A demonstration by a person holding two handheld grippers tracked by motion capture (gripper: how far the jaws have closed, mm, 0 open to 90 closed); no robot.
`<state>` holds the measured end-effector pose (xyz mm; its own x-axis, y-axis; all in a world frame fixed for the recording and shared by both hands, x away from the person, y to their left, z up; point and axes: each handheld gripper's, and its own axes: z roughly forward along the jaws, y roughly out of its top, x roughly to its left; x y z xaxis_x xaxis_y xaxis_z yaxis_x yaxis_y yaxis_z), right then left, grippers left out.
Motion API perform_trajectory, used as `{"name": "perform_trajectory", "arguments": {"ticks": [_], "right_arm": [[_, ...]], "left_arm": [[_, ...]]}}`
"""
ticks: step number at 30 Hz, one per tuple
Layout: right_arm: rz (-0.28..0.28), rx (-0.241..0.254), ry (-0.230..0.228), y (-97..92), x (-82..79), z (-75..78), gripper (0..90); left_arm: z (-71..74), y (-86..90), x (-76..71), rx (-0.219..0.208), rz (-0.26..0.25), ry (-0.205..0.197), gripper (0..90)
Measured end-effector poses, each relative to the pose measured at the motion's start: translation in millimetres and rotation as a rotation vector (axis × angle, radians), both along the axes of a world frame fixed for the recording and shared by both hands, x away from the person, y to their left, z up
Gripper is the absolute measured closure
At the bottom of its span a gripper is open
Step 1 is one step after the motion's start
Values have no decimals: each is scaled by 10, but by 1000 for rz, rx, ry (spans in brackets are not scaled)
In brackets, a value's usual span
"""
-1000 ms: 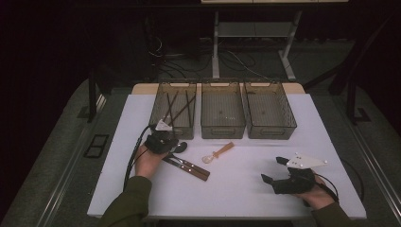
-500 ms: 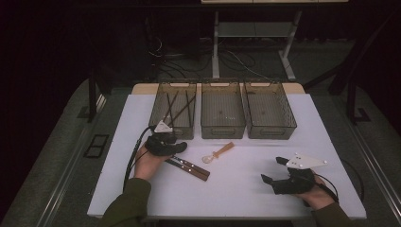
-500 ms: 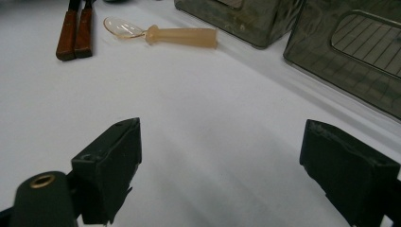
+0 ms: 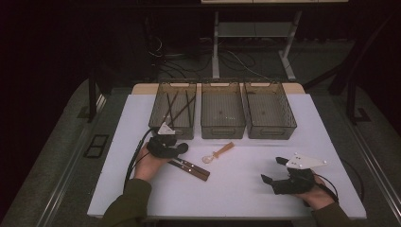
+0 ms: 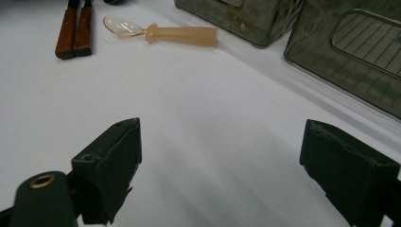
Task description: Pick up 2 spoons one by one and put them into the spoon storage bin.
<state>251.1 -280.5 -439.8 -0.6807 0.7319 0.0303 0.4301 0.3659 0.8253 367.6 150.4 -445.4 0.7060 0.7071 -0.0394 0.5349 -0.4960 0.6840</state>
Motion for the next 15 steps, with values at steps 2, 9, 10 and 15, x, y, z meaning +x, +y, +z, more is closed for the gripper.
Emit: {"name": "perform_trajectory", "arguments": {"ticks": [2, 9, 10, 15], "right_arm": [[0, 1, 1, 1, 0, 0, 137], [1, -1, -1, -1, 0, -1, 137], [2, -2, 0, 0, -1, 0, 137], [3, -3, -1, 3, -1, -3, 137]], "left_arm": [[1, -4, -2, 8, -10, 0, 485], [9, -11, -21, 16, -41, 12, 492], [10, -14, -24, 18, -46, 12, 493], [25, -22, -40, 30, -65, 19, 536]]}}
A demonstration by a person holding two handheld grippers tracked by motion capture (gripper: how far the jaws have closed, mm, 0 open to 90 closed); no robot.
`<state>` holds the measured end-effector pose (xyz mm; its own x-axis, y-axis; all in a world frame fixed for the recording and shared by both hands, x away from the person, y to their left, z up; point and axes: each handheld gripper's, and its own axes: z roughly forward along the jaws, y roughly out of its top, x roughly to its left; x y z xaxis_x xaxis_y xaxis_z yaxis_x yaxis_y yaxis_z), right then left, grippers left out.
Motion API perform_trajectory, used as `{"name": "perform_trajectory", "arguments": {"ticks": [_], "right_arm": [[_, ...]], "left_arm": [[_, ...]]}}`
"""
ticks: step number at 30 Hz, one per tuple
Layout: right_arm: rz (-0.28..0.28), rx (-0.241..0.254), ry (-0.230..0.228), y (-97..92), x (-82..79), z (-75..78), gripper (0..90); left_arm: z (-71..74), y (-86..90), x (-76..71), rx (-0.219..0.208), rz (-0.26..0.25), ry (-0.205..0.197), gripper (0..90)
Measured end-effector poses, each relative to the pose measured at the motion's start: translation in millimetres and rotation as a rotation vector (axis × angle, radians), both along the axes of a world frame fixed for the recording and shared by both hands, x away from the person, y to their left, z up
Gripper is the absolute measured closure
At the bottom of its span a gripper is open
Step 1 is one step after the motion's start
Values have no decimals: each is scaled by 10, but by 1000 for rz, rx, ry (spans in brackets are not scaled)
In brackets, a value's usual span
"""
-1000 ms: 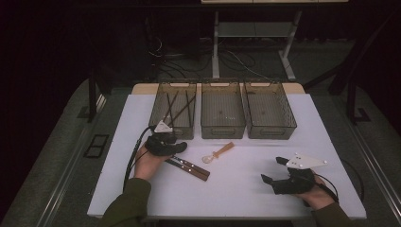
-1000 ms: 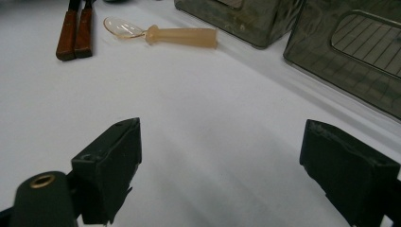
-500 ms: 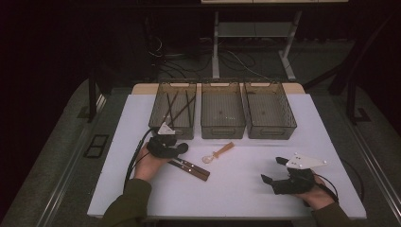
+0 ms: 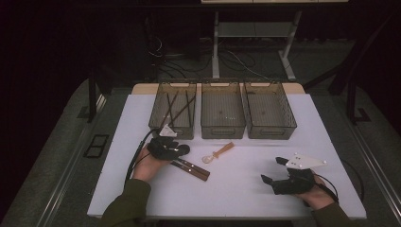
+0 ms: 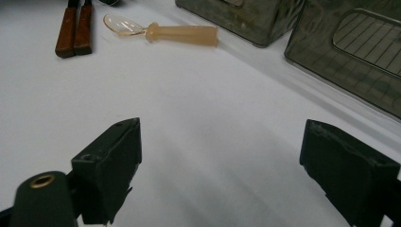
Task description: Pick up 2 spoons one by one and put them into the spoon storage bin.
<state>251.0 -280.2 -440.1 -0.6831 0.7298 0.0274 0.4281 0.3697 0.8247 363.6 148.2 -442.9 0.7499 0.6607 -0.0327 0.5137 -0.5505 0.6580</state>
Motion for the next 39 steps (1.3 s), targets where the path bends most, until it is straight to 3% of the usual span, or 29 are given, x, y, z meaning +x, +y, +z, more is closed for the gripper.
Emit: {"name": "perform_trajectory", "arguments": {"ticks": [9, 27, 30, 39], "right_arm": [[1, -7, -1, 2, -3, 0, 137], [2, -10, -2, 5, -3, 0, 140], [1, -10, -1, 5, -5, 2, 139], [2, -10, -2, 6, -4, 3, 140]], "left_arm": [[18, -34, -41, 40, -27, -12, 623], [48, -25, -80, 67, -56, -34, 731], [87, 0, -83, 48, -67, -43, 822], [105, 19, -98, 26, -95, -37, 864]]}}
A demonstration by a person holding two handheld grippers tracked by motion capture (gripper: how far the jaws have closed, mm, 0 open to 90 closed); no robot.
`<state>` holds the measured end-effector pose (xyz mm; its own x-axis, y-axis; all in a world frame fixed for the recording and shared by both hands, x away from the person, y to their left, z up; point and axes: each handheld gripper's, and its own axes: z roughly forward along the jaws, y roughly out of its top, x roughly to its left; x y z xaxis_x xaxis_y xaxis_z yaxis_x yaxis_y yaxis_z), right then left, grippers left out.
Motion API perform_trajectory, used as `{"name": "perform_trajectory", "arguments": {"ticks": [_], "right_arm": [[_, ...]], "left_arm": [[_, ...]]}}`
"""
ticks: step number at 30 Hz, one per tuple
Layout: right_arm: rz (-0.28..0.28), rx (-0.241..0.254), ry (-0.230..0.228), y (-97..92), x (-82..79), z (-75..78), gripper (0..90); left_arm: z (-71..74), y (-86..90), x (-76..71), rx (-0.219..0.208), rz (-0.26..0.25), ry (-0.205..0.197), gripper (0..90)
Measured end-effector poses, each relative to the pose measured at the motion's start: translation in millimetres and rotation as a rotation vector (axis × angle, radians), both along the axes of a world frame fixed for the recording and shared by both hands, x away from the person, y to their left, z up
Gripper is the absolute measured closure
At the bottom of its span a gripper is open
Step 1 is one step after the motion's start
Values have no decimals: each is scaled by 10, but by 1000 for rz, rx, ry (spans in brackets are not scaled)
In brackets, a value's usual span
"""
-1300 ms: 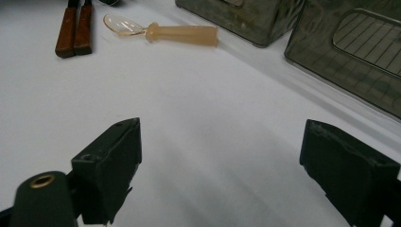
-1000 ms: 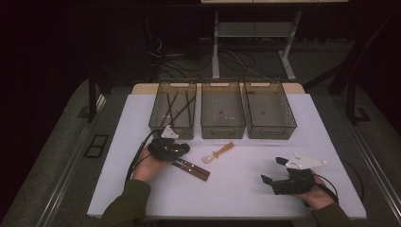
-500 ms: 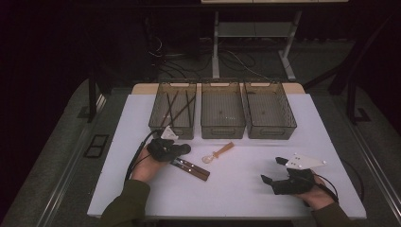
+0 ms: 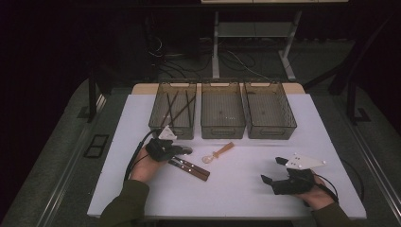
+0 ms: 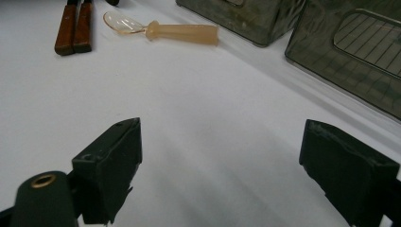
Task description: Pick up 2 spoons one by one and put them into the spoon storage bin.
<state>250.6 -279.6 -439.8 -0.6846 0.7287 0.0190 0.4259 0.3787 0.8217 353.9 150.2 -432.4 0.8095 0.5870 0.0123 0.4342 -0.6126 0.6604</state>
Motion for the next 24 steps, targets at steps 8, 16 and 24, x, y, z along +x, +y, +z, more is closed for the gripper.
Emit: {"name": "perform_trajectory", "arguments": {"ticks": [8, 16, 24], "right_arm": [[1, 1, 0, -1, -2, 3, 140], [0, 2, -2, -1, -2, 4, 140], [-2, 5, 1, -2, 3, 2, 140]], "left_arm": [[13, 8, -2, -30, -18, 18, 882], [56, 55, 12, -71, 24, 19, 883], [198, 94, 31, -140, 61, -6, 885]]}}
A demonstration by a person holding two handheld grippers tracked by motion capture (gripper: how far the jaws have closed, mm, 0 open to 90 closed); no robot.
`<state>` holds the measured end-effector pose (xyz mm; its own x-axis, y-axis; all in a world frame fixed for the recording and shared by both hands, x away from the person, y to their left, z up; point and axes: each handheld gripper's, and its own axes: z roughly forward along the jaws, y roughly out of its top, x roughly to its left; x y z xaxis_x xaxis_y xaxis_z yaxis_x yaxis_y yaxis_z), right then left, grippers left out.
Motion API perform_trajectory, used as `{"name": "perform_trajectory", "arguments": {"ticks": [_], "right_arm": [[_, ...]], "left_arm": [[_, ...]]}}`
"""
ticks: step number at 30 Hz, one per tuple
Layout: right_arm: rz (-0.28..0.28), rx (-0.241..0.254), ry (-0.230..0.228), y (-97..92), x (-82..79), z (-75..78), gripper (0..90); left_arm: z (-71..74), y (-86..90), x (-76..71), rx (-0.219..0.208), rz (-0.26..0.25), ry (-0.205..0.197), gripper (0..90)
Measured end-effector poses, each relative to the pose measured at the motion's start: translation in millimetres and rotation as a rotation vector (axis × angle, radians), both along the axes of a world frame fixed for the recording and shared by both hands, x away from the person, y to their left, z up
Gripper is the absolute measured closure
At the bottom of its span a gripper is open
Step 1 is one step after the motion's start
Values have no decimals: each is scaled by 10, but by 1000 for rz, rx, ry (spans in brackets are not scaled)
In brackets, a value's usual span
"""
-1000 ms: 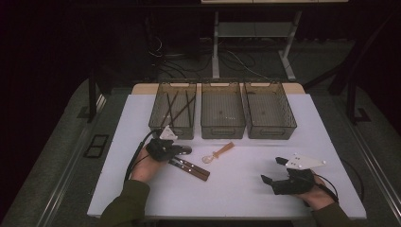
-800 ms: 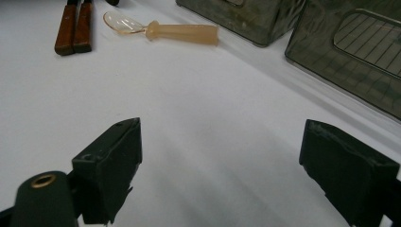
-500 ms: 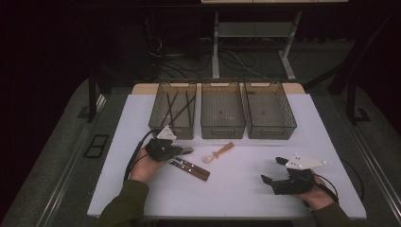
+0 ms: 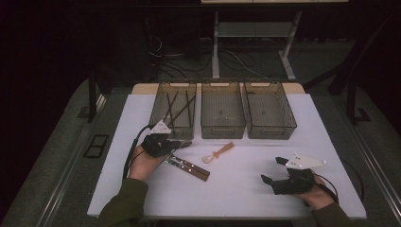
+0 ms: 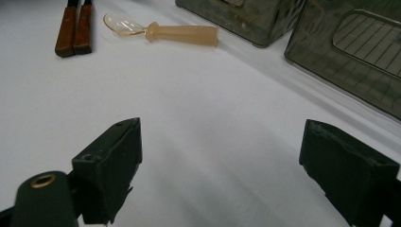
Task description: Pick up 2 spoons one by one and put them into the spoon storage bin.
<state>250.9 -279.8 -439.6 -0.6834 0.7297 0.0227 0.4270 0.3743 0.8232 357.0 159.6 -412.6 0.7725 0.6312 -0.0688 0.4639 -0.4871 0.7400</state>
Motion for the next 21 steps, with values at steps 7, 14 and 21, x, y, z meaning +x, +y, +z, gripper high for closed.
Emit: {"name": "perform_trajectory", "arguments": {"ticks": [7, 14, 21], "right_arm": [[7, -2, 9, 14, 6, -11, 140], [4, 0, 9, 4, 10, -9, 140], [12, -2, 6, 13, 7, -8, 140]], "left_arm": [[167, -6, 33, -83, 20, -36, 885], [349, -59, 100, -119, 20, -70, 885], [511, -165, 196, -147, 9, -93, 884]]}}
